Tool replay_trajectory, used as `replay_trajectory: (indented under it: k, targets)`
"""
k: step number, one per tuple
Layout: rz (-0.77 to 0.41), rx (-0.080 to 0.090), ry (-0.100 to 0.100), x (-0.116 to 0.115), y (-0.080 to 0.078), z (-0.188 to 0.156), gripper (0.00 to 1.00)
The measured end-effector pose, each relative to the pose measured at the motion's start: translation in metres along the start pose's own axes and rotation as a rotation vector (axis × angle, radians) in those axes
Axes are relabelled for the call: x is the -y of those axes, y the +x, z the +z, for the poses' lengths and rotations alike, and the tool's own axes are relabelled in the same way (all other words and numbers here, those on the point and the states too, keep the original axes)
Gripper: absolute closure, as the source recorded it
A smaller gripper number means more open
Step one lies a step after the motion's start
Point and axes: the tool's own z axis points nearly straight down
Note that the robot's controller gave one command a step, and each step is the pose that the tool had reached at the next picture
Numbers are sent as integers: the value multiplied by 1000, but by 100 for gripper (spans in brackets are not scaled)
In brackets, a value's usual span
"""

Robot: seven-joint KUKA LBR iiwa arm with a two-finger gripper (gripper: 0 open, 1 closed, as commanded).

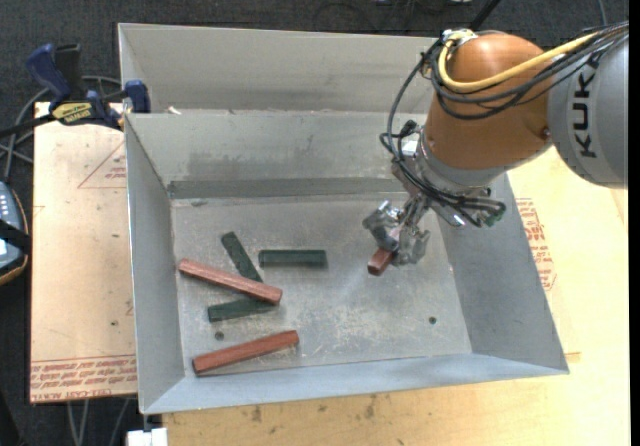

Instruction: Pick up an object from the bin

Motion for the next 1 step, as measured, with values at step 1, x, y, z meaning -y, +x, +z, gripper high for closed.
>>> replay_trajectory:
  k: [1]
  targets:
    - [-224, 3, 8, 16, 3, -93, 100]
